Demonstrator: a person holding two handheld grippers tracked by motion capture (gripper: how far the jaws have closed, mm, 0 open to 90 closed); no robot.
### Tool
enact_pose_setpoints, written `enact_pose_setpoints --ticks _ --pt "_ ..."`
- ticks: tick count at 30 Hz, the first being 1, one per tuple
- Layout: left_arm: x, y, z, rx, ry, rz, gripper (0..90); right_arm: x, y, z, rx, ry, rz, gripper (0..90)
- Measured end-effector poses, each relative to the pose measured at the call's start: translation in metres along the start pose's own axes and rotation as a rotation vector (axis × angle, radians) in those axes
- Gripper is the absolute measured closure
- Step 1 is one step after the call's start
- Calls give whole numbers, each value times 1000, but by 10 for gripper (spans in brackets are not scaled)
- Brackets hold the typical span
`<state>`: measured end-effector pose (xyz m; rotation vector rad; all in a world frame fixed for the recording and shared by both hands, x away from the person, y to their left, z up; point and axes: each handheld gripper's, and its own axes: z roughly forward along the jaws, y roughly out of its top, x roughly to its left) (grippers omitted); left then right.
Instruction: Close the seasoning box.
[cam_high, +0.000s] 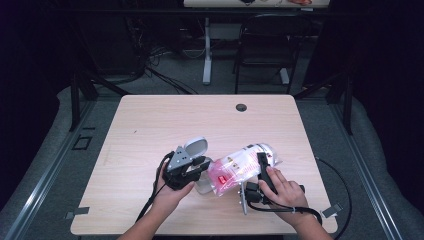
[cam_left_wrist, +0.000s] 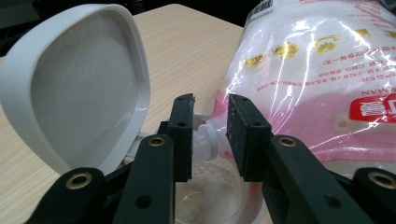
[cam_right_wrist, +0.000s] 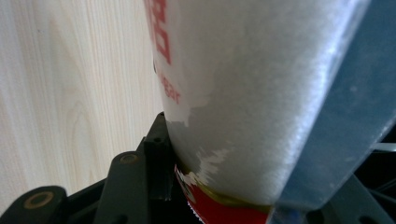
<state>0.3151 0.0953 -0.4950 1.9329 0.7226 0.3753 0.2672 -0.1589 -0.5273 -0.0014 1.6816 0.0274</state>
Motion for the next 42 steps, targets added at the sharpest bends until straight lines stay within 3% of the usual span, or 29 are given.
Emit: enact_pose_setpoints --ticks 2,3,6,9,13,17,27,30,33,37,40,42 --pt "0 0 0 2 -1 3 720 1 -1 1 -26 2 18 522" --pt "-1 0 0 1 -1 5 721 -1 -1 0 -14 -8 -9 523" --pt "-1 -1 1 6 3 0 727 0 -1 0 -34 -8 2 526" --pt "0 -2 1 5 8 -9 738 -2 1 -3 -1 -14 -32 528" --pt "1 -3 1 3 9 -18 748 -1 0 -2 -29 -14 -10 530" --pt "2 -5 1 3 2 -20 749 0 0 -3 -9 -13 -20 531" --pt "4 0 3 1 15 -41 718 -2 2 -4 -23 -26 -29 534" --pt "2 -1 3 2 35 -14 727 -2 5 -6 -6 -28 -50 535" --pt "2 -4 3 7 48 -12 749 -1 4 -5 -24 -23 -34 536" --pt "2 -6 3 7 39 -17 752 -2 5 -7 -7 -30 -55 538" --pt "1 -8 5 13 44 -6 764 -1 5 -5 -35 -28 -31 538" --pt "1 -10 6 35 36 -6 765 -2 6 -5 -18 -28 -40 539"
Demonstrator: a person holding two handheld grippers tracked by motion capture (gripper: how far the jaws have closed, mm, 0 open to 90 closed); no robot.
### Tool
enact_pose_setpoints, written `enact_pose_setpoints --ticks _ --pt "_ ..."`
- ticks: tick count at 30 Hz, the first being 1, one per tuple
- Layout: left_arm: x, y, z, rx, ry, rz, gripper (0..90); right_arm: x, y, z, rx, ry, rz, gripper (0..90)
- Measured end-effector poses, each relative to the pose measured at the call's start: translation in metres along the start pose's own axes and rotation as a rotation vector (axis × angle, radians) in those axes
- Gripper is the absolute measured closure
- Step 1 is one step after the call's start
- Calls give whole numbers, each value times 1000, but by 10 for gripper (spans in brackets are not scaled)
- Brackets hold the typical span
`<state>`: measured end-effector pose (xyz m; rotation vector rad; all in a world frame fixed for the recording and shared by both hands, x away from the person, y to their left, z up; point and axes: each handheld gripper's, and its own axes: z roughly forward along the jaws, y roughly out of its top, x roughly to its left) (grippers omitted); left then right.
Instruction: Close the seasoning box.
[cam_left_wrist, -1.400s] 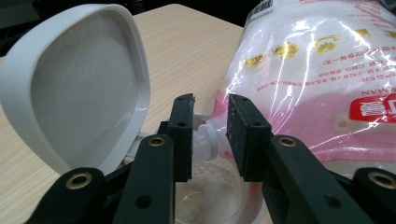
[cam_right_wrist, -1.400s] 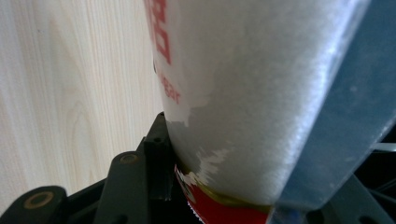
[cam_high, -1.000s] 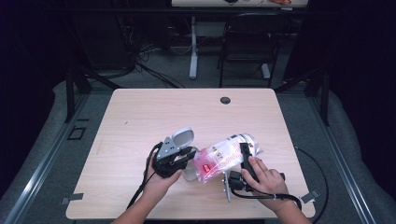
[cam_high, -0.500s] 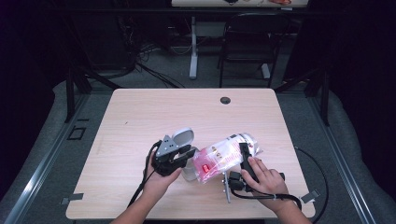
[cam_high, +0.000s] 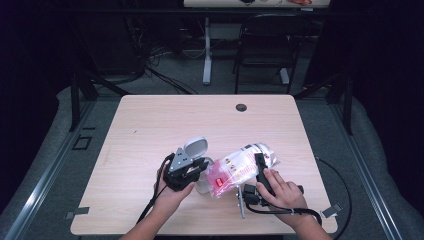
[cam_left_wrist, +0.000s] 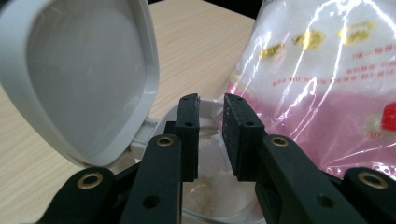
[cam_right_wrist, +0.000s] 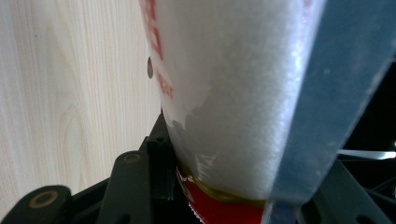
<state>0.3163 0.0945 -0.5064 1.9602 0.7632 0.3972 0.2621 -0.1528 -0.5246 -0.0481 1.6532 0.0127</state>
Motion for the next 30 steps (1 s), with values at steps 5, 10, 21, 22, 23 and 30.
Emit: enact_pose_setpoints --ticks 5,10,21,22,23,30 --pt "1 -2 0 -4 5 -5 770 -2 3 1 7 1 -9 542" --pt "0 -3 0 -7 12 1 763 -2 3 2 -16 4 5 543" --pt "1 -3 -1 -12 3 -19 742 -7 4 2 -8 -1 -37 545" --pt "1 -3 -1 -11 4 -19 743 -7 5 3 -8 -2 -39 545" --pt "1 -3 -1 -12 3 -17 743 -7 4 3 -14 0 -39 545" --pt "1 -3 -1 -12 5 -13 747 -8 6 2 5 -5 -52 546"
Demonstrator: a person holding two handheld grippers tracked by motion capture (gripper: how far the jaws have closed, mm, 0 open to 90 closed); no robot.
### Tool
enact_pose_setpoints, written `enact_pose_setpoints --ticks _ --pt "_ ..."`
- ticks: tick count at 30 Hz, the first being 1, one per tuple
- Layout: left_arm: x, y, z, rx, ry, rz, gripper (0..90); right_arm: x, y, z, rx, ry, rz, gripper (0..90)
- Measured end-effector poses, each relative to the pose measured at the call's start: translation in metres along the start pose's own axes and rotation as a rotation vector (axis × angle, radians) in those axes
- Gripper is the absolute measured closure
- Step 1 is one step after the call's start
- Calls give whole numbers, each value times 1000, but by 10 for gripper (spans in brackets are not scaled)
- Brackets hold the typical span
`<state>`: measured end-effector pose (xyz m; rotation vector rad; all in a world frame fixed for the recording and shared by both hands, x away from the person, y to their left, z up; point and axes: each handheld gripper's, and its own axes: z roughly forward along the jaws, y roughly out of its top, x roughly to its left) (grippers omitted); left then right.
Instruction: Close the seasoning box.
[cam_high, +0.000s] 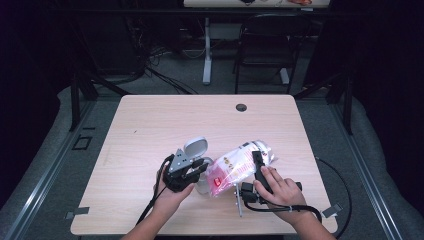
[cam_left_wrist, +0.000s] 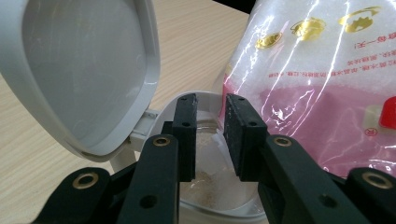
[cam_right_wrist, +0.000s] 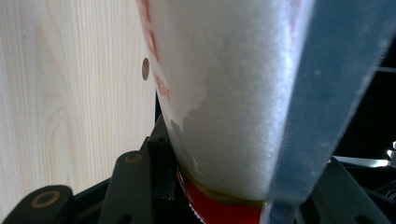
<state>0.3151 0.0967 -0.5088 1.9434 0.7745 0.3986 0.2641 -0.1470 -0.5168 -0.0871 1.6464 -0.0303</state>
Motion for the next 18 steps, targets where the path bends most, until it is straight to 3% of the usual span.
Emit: enact_pose_setpoints --ticks 9,18 --pt "-1 -1 1 -8 7 -3 750 -2 0 1 -9 5 13 548" --pt "-1 -1 1 -14 9 -4 752 -6 3 0 -8 -27 -30 549"
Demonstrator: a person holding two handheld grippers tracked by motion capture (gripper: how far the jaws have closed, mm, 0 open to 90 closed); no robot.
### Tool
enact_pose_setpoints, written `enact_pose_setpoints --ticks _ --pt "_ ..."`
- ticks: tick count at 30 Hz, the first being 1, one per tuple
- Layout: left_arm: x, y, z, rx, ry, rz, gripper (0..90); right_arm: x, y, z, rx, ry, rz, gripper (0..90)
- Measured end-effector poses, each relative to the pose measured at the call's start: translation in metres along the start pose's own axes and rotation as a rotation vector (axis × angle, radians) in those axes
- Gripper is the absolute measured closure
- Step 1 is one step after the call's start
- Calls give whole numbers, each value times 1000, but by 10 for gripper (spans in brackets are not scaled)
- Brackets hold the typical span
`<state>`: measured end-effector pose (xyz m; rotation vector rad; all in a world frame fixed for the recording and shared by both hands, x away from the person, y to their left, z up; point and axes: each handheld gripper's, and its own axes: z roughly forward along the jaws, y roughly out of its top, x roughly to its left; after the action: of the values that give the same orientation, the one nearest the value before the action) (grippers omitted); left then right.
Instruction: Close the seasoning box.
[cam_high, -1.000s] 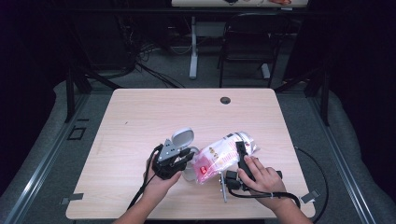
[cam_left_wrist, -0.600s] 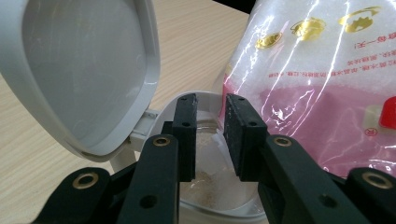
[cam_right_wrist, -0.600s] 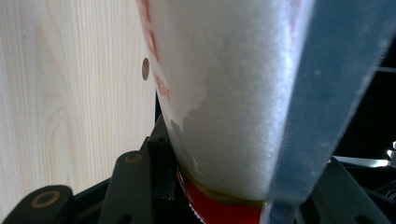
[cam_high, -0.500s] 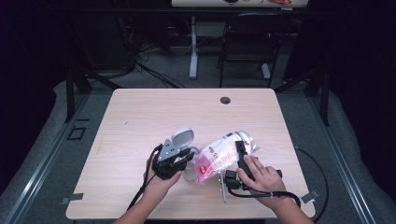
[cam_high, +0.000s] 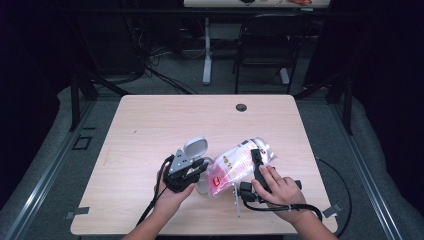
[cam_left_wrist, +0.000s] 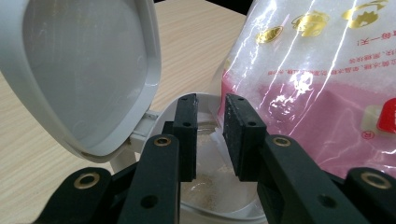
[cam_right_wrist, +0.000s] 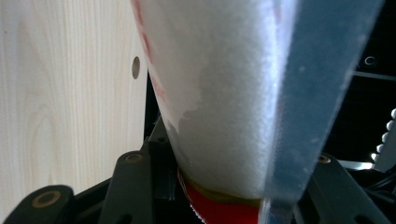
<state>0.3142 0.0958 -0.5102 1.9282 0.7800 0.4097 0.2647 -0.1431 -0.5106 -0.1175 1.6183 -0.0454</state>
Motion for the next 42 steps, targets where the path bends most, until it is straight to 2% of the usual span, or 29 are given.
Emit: enact_pose_setpoints --ticks 13,14,16,17,25,35,37,38,42 --pt "-3 -1 2 2 -4 5 751 -4 4 2 8 -30 -44 554" --pt "-3 -1 2 5 -5 5 751 -5 5 1 18 -38 -63 555" --pt "-3 -1 2 7 -1 2 751 -5 6 1 3 -42 -65 556" --pt "-2 -2 2 5 -9 0 751 -7 7 0 16 -43 -86 556" --pt "-3 -2 3 17 -5 5 749 -13 9 -2 4 -61 -133 568" --pt "-3 -3 3 17 -8 3 749 -15 10 -4 -11 -56 -136 604" --pt "-3 -3 3 18 -6 4 749 -14 11 -5 8 -42 -132 616" --pt "-3 -3 3 18 -7 4 749 -14 11 -4 -8 -50 -139 619" --pt "-3 -3 3 18 -12 4 749 -15 11 -5 -7 -48 -139 626"
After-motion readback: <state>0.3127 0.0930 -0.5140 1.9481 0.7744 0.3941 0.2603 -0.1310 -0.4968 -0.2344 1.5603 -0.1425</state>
